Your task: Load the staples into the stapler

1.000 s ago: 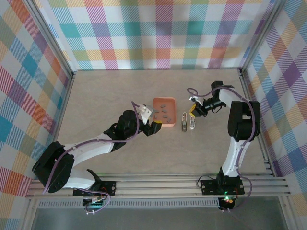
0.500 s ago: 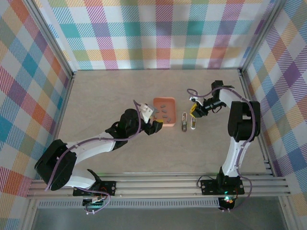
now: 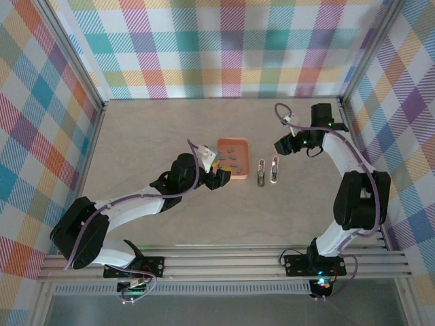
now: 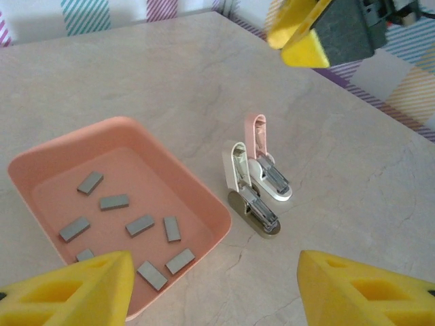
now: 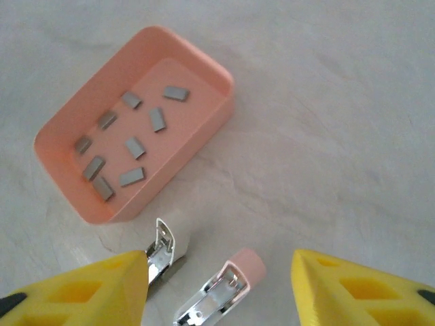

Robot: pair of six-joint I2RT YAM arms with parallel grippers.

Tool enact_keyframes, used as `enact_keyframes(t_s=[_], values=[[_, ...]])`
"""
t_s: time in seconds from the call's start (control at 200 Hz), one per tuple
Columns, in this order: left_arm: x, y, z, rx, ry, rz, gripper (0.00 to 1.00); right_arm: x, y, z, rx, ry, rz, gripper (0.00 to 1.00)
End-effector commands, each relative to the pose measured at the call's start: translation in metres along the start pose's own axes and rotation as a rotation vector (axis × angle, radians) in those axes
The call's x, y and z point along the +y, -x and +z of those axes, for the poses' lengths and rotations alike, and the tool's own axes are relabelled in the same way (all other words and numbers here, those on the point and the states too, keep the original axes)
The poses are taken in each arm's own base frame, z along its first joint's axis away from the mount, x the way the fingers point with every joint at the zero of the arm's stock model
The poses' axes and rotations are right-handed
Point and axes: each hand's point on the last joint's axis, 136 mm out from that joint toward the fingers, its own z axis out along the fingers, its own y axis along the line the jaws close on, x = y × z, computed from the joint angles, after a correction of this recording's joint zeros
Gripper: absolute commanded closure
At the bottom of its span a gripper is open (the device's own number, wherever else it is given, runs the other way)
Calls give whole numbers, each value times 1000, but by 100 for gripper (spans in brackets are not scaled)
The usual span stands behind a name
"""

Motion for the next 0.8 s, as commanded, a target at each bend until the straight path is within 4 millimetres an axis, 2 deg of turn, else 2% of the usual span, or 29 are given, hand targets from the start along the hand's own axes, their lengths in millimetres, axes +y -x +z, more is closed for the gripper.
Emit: enact_keyframes(t_s=[0.0, 0.115, 0.225, 0.32, 0.5, 0.625, 0.795], values=[[3, 6, 3, -1, 30, -54, 36, -4, -26, 4, 65, -140, 337, 41], [6, 4, 2, 7, 45, -65, 35, 6, -49, 11, 109, -214, 509, 36], [8, 2, 1, 9, 59, -71, 35, 15, -57, 20, 134, -255, 545, 34], [10, 0, 0, 13, 66, -74, 36, 11, -61, 28, 148, -304, 576, 34], [11, 1, 0, 13, 76, -75, 35, -1, -60, 41, 157, -337, 620, 34], [12, 1, 0, 17, 82, -70, 36, -15, -60, 42, 162, -408, 632, 36], [13, 0, 2, 23, 87, -59, 35, -6, -47, 57, 131, -301, 618, 38]])
